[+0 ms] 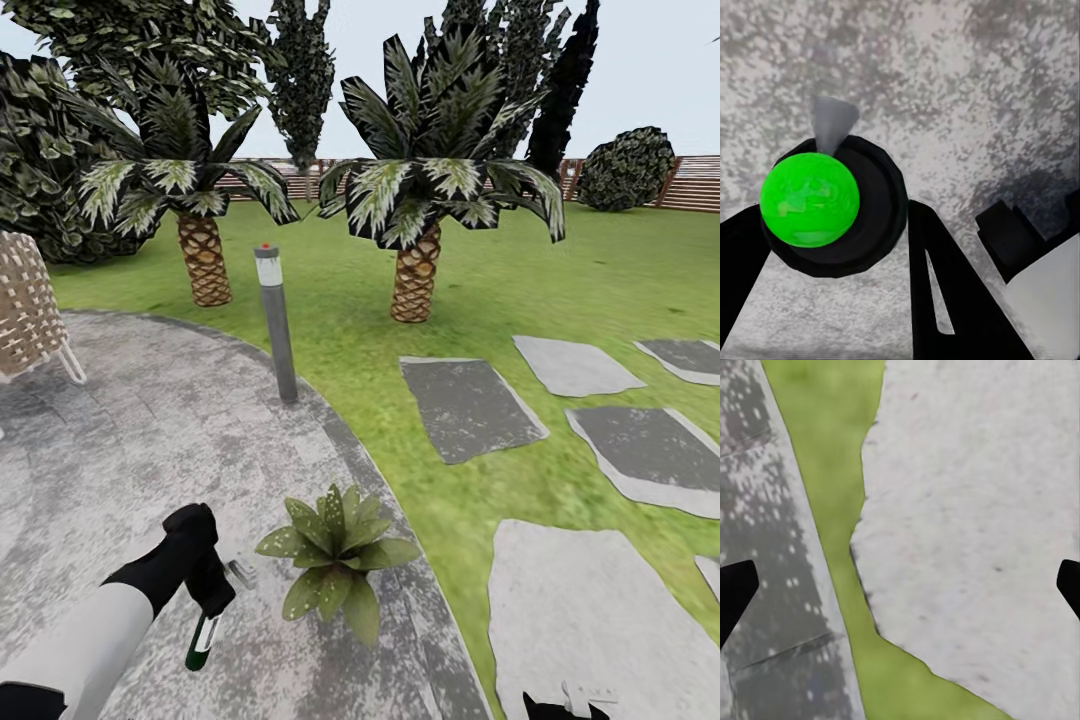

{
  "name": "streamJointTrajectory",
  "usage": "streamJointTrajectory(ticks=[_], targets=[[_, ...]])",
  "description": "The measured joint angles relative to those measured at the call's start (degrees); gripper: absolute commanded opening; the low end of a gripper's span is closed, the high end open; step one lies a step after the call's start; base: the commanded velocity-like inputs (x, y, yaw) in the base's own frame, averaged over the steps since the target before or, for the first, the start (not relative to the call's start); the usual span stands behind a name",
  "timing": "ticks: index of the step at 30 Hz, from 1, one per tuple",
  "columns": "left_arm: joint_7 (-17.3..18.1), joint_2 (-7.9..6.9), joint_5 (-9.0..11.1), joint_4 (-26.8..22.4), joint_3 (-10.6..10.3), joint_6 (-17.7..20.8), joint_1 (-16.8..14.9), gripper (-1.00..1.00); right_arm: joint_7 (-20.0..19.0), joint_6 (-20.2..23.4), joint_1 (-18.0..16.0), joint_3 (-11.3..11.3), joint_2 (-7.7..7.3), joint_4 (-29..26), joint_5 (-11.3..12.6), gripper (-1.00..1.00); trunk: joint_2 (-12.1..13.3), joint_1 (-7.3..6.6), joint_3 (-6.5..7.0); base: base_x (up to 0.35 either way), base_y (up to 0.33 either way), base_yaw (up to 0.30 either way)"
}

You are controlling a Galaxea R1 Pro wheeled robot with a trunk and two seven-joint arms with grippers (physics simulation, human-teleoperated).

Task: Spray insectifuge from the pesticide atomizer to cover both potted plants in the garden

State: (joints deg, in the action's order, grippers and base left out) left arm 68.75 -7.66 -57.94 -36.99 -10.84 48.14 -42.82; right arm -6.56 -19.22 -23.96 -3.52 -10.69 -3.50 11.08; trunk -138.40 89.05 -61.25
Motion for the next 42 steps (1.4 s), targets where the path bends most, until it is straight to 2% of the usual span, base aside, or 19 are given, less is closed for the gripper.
streamJointTrajectory(ticks=[5, 14, 20, 22, 27, 36, 42], targets=[[-0.47, 0.38, -0.44, -0.08, 0.2, -0.05, 2.38, -1.0, 0.0, 0.0, 0.0, 0.0, -0.01, 0.0, 0.01, 1.0, 0.0, 0.0, 0.0, 0.0, 0.0, 0.019], [-0.53, -0.16, -0.46, -0.32, 0.95, -0.04, 2.68, -1.0, 0.0, 0.0, 0.0, -0.02, -0.01, 0.01, 0.0, 1.0, 0.0, 0.0, 0.0, 0.0, 0.0, 0.207], [-0.97, -2.45, -0.51, -0.19, 1.03, -0.12, 2.68, -1.0, 0.0, 0.0, 0.0, -0.07, -0.01, 0.0, -0.05, 1.0, 0.0, 0.0, 0.0, 0.0, 0.0, 0.018], [-0.95, -2.68, -0.45, -0.16, 1.0, -0.15, 2.68, -1.0, -0.03, 0.0, 0.0, -0.07, -0.01, 0.0, -0.05, 1.0, 0.0, 0.0, 0.0, 0.0, 0.0, 0.002], [-0.93, -2.06, -0.28, -0.17, 1.04, -0.18, 2.68, -1.0, -0.09, 0.0, 0.0, -0.07, -0.01, -0.08, -0.08, 1.0, 0.0, 0.0, 0.0, 0.0, 0.0, 0.0], [-0.89, -1.97, 0.03, -0.52, 1.27, -0.2, 2.69, -1.0, -0.09, 0.0, 0.0, -0.07, 0.03, -0.08, -0.07, 1.0, 0.0, 0.0, 0.0, 0.001, -0.003, 0.141], [-0.89, -1.95, 0.29, -0.76, 1.28, -0.17, 2.69, -1.0, -0.08, -0.02, 0.0, -0.08, 0.07, -0.08, -0.08, 1.0, 0.0, -0.02, 0.0, 0.15, -0.171, 0.056]])
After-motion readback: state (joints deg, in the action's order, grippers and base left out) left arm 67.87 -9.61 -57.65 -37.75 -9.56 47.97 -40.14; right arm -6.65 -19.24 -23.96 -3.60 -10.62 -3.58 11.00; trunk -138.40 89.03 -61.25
